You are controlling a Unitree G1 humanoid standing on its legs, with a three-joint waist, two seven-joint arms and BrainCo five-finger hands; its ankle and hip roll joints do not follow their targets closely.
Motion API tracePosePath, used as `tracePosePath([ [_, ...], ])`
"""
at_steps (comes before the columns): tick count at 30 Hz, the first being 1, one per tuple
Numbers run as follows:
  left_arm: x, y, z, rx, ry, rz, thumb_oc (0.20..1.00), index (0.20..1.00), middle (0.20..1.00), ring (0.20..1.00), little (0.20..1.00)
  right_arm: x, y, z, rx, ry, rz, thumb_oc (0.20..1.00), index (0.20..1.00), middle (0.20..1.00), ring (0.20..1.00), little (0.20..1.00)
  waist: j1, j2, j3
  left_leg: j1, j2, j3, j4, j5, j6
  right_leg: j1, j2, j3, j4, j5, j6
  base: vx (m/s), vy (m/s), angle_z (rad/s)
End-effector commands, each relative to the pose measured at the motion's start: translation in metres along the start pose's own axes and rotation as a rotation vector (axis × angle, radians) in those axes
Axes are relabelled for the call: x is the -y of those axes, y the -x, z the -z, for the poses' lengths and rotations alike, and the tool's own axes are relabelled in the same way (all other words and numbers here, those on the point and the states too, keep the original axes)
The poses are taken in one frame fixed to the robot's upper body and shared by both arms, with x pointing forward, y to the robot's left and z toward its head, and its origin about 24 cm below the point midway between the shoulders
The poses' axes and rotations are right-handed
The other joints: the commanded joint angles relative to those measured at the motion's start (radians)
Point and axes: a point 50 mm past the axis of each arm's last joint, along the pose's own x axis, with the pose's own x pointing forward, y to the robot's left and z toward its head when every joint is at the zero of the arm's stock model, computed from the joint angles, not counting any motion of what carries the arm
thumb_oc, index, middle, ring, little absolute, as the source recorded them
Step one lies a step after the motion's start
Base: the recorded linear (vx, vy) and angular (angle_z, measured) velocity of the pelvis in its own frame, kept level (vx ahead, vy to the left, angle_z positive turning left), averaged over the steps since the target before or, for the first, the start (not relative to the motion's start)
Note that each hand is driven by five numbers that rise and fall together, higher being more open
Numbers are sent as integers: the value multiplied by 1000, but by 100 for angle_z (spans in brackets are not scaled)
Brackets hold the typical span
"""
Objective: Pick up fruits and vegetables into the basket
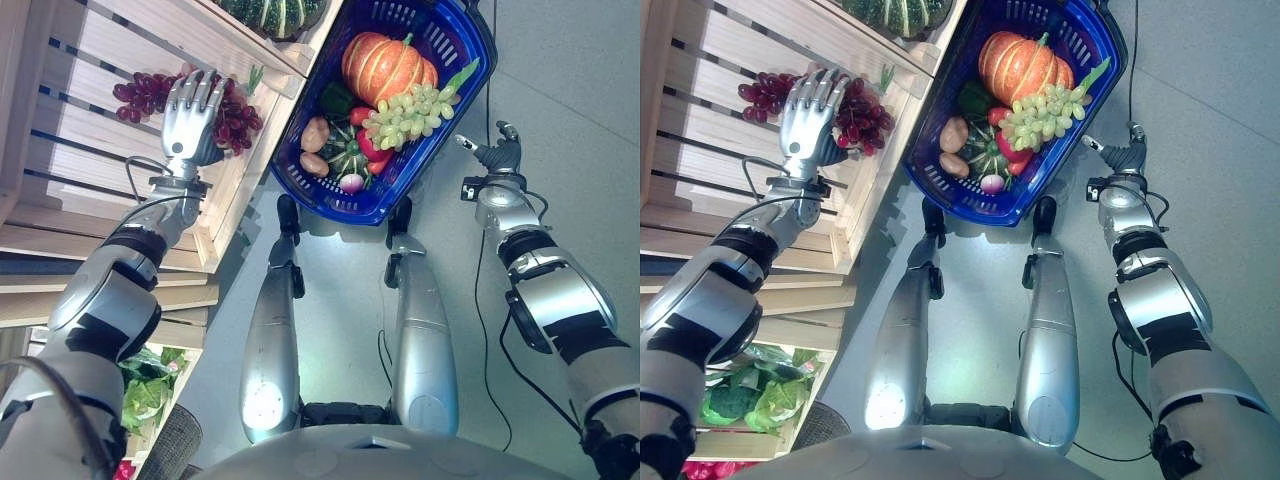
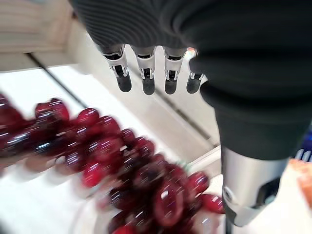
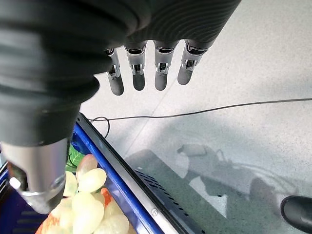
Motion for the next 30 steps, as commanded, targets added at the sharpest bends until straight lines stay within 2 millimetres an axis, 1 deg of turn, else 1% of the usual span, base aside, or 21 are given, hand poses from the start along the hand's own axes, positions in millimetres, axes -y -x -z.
tracePosePath([
  [1,-16,-4,34,-199,-31,-54,1000,1000,1000,1000,1000,25,-8,-4,-16,-64,72,1000,1000,1000,1000,1000,-4,12,9,-46,-60,25,113,-86,67,57,54,-34,-61,6,-26,6,49,0],
  [4,-20,-7,44,-263,-67,-39,1000,1000,1000,1000,1000,29,-9,-1,-58,-101,71,1000,1000,1000,1000,1000,-7,6,9,-58,-56,24,120,-88,68,48,57,-32,-56,1,-29,1,24,0],
  [8,-24,-11,50,-332,-100,-4,1000,1000,1000,1000,1000,29,-8,6,-85,-126,64,1000,1000,1000,1000,1000,-12,-4,9,-69,-52,24,121,-88,69,38,62,-31,-50,-1,-28,0,0,0],
  [14,-32,-21,51,-348,-129,-7,1000,1000,1000,1000,1000,24,-7,3,-85,-133,44,1000,1000,1000,1000,1000,-18,-17,9,-76,-50,23,117,-84,70,32,66,-32,-54,6,-27,0,0,0],
  [16,-40,-28,52,-352,-144,-23,1000,1000,1000,1000,1000,23,-8,1,-76,-132,33,1000,1000,1000,1000,1000,-23,-21,9,-83,-48,21,122,-84,69,25,67,-30,-51,8,-27,0,0,0],
  [20,-45,-33,52,-362,-151,-46,1000,1000,1000,1000,1000,21,-7,0,-64,-138,25,1000,1000,1000,1000,1000,-26,-26,9,-88,-49,20,124,-85,69,22,69,-29,-52,8,-27,0,0,0],
  [25,-50,-39,52,-388,-168,-20,1000,1000,1000,1000,1000,16,-7,-4,-54,-146,17,1000,1000,1000,1000,1000,-30,-32,9,-96,-50,17,128,-86,69,17,72,-27,-55,10,-26,0,0,0],
  [30,-48,-42,51,-407,-204,72,1000,1000,1000,1000,1000,13,-7,-7,-53,-151,15,1000,1000,1000,1000,1000,-34,-36,9,-101,-50,16,125,-86,69,11,75,-24,-60,14,-26,1,0,1],
])
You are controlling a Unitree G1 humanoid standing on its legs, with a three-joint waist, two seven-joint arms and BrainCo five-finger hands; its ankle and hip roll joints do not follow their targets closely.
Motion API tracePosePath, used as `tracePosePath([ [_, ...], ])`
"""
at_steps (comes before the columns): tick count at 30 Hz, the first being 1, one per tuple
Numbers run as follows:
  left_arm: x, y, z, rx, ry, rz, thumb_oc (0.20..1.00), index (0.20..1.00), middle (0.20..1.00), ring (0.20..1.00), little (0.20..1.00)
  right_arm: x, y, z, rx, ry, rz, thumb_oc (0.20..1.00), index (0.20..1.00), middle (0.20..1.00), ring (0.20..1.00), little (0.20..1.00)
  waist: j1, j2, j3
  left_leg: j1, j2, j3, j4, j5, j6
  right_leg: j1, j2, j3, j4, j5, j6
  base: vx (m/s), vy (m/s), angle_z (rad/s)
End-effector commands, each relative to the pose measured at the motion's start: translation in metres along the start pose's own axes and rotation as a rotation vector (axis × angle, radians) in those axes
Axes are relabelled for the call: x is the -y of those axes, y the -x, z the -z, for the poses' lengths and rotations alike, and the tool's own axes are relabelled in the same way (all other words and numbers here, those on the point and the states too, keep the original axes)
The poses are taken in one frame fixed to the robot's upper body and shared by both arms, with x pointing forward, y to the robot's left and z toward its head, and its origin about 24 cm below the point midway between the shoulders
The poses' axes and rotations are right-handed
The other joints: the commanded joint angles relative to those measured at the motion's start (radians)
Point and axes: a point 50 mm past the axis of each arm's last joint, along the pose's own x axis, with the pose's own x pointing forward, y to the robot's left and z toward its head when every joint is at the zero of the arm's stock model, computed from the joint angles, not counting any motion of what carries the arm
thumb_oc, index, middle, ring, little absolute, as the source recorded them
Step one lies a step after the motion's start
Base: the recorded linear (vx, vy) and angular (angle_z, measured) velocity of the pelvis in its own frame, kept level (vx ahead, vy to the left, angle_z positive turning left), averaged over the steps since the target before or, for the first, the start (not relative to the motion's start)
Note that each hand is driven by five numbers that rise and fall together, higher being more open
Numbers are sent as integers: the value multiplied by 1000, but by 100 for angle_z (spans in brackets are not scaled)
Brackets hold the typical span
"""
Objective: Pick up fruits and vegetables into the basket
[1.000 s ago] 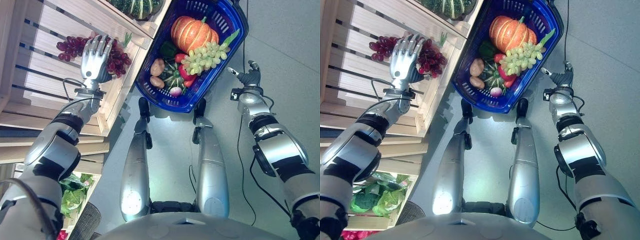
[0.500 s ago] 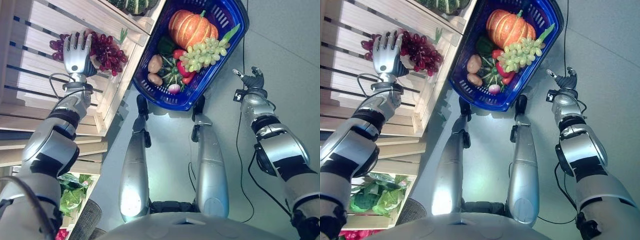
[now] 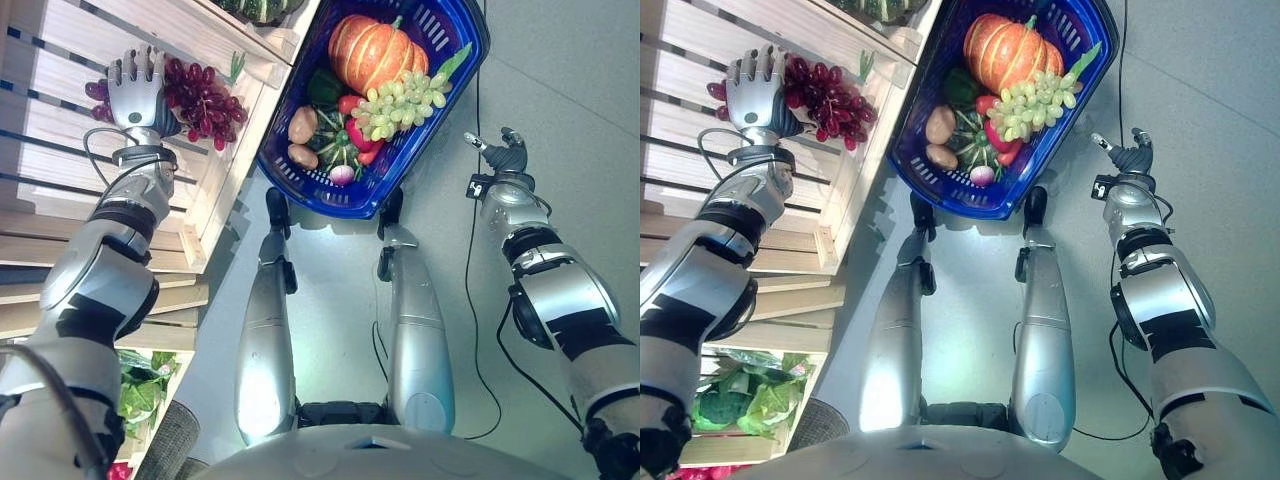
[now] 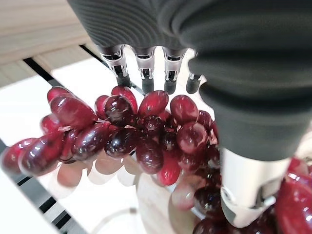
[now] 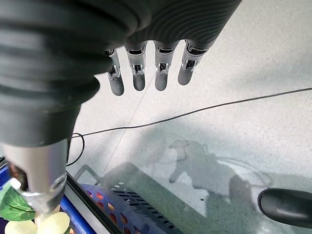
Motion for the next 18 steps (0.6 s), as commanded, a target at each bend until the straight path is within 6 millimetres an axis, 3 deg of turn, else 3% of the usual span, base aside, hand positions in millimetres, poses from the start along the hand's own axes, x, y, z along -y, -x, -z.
tracePosePath([
  [1,-14,-11,23,-127,-51,18,1000,1000,1000,1000,1000,7,-3,-11,37,-35,29,1000,1000,1000,1000,1000,-1,-12,-6,-48,-52,27,105,-82,69,48,72,-19,-61,13,-25,0,0,0],
  [7,-6,-9,27,-162,-93,132,1000,1000,1000,1000,1000,7,-3,-13,42,-36,29,1000,1000,1000,1000,1000,-5,-10,-6,-48,-56,26,104,-82,71,48,73,-16,-64,17,-24,0,0,0],
  [8,-5,-8,27,-168,-94,149,953,953,953,953,953,6,-3,-13,42,-37,29,1000,1000,1000,1000,1000,-5,-10,-6,-48,-56,26,105,-82,71,49,73,-15,-65,18,-24,0,0,0],
  [9,-3,-7,27,-175,-90,171,780,780,780,780,780,6,-3,-13,43,-38,28,1000,1000,1000,1000,1000,-5,-9,-6,-48,-56,26,104,-81,71,49,73,-15,-66,19,-24,0,0,0],
  [11,2,-4,29,-185,-79,215,297,297,297,297,297,6,-3,-13,45,-38,27,1000,1000,1000,1000,1000,-5,-8,-6,-46,-56,26,104,-80,70,52,72,-14,-68,20,-23,0,0,0],
  [12,4,-3,28,-182,-79,227,200,200,200,200,200,6,-3,-13,45,-38,27,1000,1000,1000,1000,1000,-5,-7,-6,-46,-56,27,103,-79,70,52,71,-14,-68,21,-23,0,0,0],
  [18,11,1,29,-187,-41,282,200,200,200,200,200,7,-4,-16,53,-36,25,1000,1000,1000,1000,1000,-5,-2,-6,-43,-58,27,105,-78,70,55,70,-10,-69,22,-24,0,0,0],
])
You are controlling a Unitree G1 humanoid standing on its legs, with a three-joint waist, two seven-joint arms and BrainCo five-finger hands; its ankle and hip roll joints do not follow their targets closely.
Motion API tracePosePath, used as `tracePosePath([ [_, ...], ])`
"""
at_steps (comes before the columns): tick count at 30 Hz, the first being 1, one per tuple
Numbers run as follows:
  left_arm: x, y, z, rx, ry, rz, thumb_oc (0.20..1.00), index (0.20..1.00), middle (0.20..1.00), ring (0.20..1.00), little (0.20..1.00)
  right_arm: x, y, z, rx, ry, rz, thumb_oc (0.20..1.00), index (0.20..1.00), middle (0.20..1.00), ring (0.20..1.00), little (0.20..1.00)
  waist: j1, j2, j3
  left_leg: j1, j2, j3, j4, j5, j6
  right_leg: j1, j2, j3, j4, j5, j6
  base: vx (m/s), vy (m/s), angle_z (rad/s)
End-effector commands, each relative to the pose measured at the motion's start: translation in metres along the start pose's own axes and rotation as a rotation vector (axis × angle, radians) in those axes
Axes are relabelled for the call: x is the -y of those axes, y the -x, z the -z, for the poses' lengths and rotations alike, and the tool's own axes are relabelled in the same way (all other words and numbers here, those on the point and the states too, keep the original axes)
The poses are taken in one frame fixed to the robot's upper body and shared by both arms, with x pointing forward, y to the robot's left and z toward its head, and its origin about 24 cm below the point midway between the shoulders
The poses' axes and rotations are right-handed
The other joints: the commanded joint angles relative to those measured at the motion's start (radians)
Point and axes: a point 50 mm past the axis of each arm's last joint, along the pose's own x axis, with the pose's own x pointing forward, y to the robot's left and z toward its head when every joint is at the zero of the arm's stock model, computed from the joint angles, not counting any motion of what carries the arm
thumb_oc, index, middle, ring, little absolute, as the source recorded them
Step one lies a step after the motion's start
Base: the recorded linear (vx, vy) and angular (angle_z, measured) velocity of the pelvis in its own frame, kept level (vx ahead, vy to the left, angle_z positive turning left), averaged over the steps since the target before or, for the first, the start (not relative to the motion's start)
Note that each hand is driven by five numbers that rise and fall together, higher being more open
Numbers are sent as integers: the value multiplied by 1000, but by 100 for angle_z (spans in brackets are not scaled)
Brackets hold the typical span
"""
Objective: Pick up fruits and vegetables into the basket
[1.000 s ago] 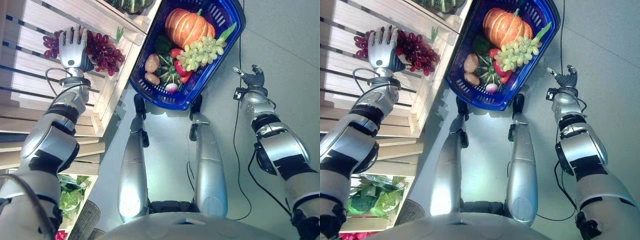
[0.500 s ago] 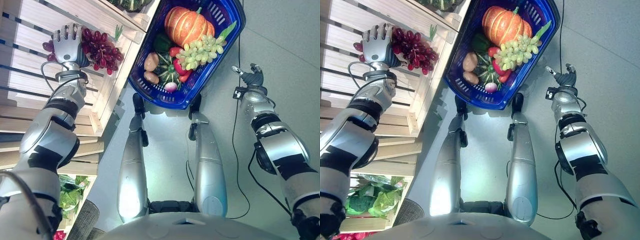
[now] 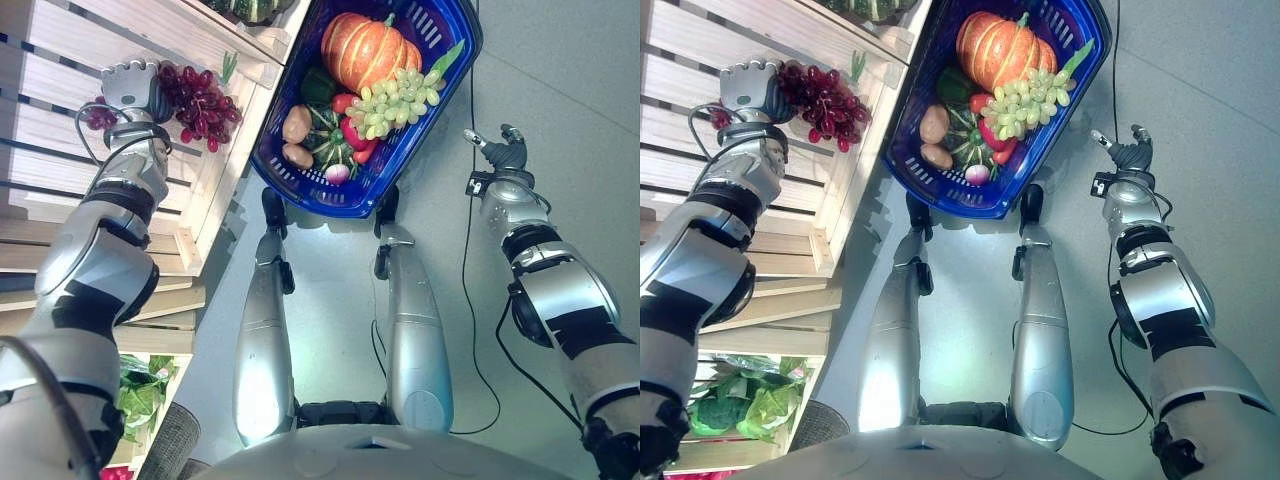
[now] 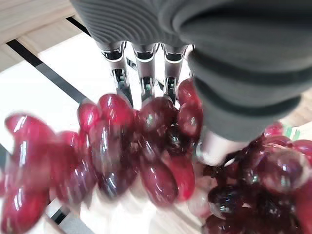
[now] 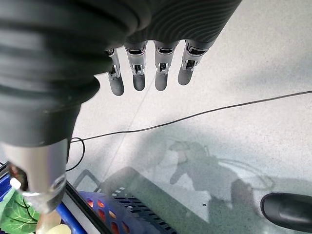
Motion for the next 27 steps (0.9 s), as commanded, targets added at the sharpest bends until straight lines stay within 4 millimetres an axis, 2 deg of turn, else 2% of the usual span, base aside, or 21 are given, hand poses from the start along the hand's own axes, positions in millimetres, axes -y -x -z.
tracePosePath([
  [1,26,12,29,-127,-7,139,200,200,200,200,200,8,-3,-11,42,-30,28,1000,1000,1000,1000,1000,12,3,-8,-41,-57,27,99,-78,73,57,69,-12,-72,22,-23,0,0,0],
  [8,31,14,28,-124,22,170,200,200,200,200,200,7,-3,-11,37,-37,26,1000,1000,1000,1000,1000,12,4,-8,-36,-57,27,103,-79,73,64,67,-12,-74,23,-24,0,0,0],
  [13,38,18,26,-143,141,187,200,200,200,200,200,4,-2,-8,31,-66,13,1000,1000,1000,1000,1000,13,6,-8,-31,-58,27,100,-77,73,68,69,-11,-71,21,-26,0,0,0],
  [15,40,19,25,-165,245,185,200,200,200,200,200,3,-1,-7,31,-87,3,1000,1000,1000,1000,1000,14,7,-8,-28,-58,28,98,-76,73,70,70,-10,-72,21,-26,0,0,0],
  [17,43,21,22,-186,465,163,200,200,200,200,200,0,0,-4,37,-146,-27,1000,1000,1000,1000,1000,17,9,-8,-22,-62,26,98,-77,73,76,70,-9,-71,18,-26,0,0,0],
  [18,43,21,22,-188,496,162,200,200,200,200,200,0,0,-4,38,-153,-31,1000,1000,1000,1000,1000,17,9,-8,-20,-63,26,98,-78,73,77,70,-9,-71,17,-27,0,0,0],
  [20,42,22,20,-174,691,128,200,200,200,200,200,-3,2,-3,59,-198,-65,1000,1000,1000,1000,1000,19,10,-8,-12,-66,25,97,-80,73,85,71,-9,-72,14,-28,0,0,0],
  [27,43,32,4,-89,973,83,200,200,200,200,200,-14,10,-6,140,-314,-156,1000,1000,1000,1000,1000,29,13,-8,7,-70,23,88,-83,71,105,70,-11,-76,7,-29,-6,-16,0],
])
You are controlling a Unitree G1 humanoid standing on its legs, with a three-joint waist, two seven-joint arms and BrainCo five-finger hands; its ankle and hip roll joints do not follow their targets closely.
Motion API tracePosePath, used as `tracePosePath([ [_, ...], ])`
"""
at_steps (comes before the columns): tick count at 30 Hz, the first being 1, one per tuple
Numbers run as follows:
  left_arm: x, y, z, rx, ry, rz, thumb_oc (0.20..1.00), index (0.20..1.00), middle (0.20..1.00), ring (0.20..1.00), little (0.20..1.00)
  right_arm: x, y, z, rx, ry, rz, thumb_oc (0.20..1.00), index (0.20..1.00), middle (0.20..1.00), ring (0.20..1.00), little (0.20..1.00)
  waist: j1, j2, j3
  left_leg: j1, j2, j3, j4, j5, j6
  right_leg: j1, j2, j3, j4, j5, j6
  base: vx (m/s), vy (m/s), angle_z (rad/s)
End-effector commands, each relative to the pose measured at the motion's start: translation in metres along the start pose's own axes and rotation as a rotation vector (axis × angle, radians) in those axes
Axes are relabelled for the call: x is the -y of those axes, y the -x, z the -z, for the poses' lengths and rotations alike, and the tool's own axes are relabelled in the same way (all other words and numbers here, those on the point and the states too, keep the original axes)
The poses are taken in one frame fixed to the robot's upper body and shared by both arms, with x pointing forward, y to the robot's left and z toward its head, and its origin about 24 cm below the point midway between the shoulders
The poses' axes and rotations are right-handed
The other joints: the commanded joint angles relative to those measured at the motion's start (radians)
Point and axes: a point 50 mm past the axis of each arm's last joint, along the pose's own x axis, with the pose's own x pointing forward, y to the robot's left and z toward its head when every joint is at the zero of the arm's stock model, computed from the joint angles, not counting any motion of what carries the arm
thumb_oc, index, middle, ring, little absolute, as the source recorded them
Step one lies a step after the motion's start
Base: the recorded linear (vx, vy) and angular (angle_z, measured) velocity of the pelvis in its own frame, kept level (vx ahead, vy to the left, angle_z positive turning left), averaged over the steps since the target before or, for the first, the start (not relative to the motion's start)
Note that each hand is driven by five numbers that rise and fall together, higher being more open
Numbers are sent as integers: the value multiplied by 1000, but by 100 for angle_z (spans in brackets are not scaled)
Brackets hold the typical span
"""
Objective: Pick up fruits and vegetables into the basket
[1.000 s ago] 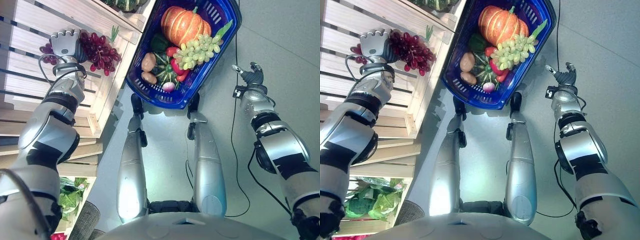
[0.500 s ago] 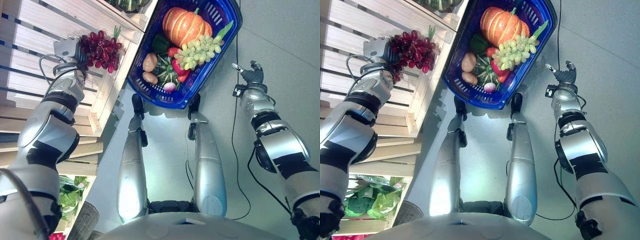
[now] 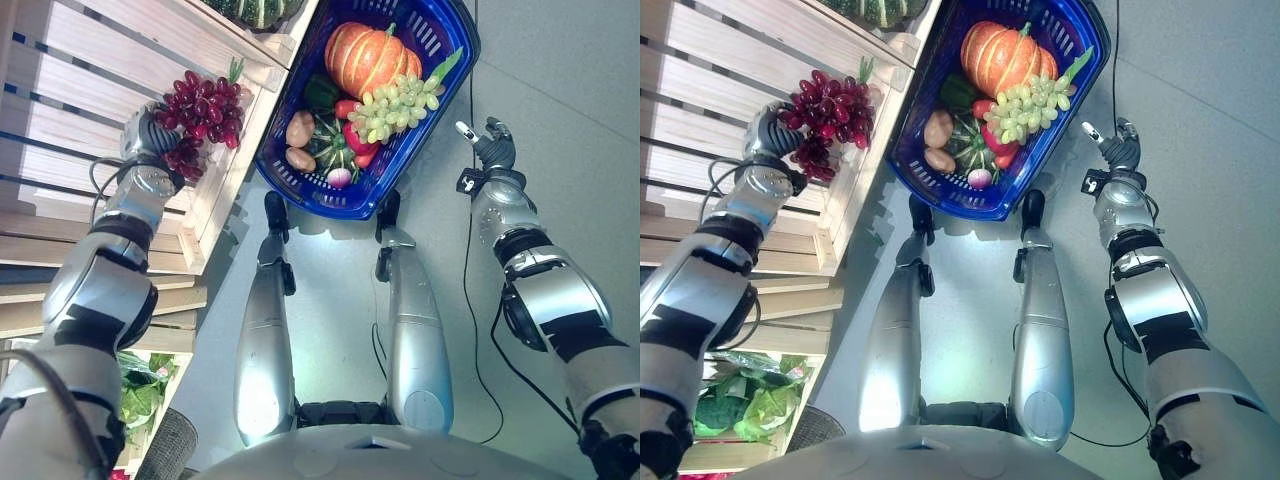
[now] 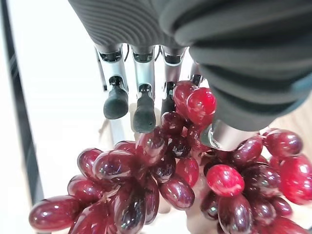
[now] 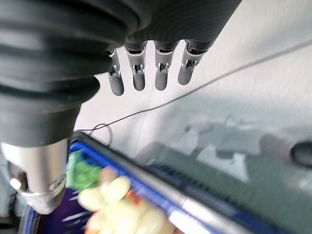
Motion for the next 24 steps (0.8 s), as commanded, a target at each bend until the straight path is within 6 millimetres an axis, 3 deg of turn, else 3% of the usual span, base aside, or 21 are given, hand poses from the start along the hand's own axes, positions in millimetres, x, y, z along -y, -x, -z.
tracePosePath([
  [1,4,5,-16,88,266,-44,200,200,200,200,200,-1,6,-3,95,-134,-45,1000,1000,1000,1000,1000,13,10,-8,-11,-69,24,75,-83,68,91,71,-16,-90,4,-28,-13,-39,1],
  [9,10,25,-34,257,493,-30,200,200,200,200,200,-24,27,2,143,-280,-242,1000,1000,1000,1000,1000,24,-2,-8,3,-74,19,67,-91,72,109,69,-32,-94,-1,-28,-5,-42,2],
  [24,0,54,-71,521,563,-92,200,200,200,200,200,-56,66,-12,273,-387,-538,1000,1000,1000,1000,1000,28,-13,-8,17,-78,18,63,-91,77,129,62,-42,-94,-6,-26,8,-14,2],
])
